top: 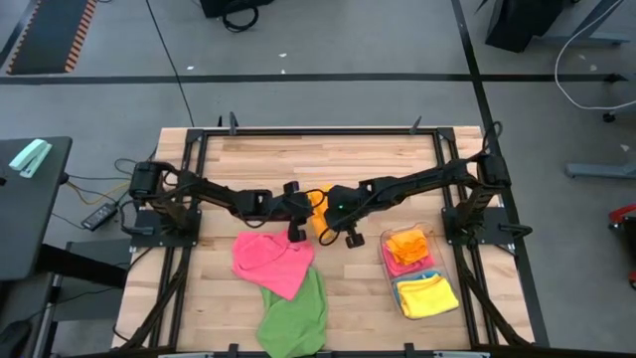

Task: Fold microfiber towels
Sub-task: Fold the orange towel

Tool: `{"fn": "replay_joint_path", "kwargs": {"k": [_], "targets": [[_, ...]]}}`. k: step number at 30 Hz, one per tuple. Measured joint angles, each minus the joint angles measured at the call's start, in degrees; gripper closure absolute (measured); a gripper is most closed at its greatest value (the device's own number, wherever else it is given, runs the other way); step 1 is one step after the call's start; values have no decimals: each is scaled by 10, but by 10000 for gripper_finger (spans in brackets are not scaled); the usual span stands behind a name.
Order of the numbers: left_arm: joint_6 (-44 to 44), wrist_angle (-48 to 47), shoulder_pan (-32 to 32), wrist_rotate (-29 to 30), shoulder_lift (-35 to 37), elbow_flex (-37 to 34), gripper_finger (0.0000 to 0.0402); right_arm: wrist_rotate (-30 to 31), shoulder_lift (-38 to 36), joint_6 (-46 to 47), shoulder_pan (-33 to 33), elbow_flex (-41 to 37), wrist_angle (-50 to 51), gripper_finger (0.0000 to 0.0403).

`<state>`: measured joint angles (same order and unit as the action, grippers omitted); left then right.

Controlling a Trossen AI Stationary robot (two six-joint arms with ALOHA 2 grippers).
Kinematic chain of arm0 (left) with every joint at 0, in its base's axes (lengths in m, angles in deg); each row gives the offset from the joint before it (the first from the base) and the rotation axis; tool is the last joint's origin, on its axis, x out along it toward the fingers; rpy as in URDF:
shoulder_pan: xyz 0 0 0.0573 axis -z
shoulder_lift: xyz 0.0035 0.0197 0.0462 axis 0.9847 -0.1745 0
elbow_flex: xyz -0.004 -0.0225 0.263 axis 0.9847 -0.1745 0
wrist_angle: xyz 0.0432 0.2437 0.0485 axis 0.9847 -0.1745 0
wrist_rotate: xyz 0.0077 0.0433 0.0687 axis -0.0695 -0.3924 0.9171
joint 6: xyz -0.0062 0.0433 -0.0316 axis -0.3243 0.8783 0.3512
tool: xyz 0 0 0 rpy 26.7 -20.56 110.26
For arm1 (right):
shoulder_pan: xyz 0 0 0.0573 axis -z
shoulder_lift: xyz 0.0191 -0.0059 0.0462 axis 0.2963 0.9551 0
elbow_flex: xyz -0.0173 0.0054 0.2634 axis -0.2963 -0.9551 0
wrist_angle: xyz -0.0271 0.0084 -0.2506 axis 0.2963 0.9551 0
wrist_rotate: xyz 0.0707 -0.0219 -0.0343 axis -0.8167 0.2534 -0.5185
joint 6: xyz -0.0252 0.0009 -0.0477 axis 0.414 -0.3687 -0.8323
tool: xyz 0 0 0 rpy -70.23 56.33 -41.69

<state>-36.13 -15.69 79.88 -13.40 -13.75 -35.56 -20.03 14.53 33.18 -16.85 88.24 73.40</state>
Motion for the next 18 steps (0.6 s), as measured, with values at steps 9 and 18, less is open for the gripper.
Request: {"fn": "replay_joint_path", "kwargs": {"k": [9, 18], "targets": [[-27, 198, -1, 1, -16, -97, 357, -27, -5, 13, 1, 1, 6, 390], [-44, 316, -5, 3, -18, -154, 370, -88, -29, 24, 26, 2, 0, 390]]}}
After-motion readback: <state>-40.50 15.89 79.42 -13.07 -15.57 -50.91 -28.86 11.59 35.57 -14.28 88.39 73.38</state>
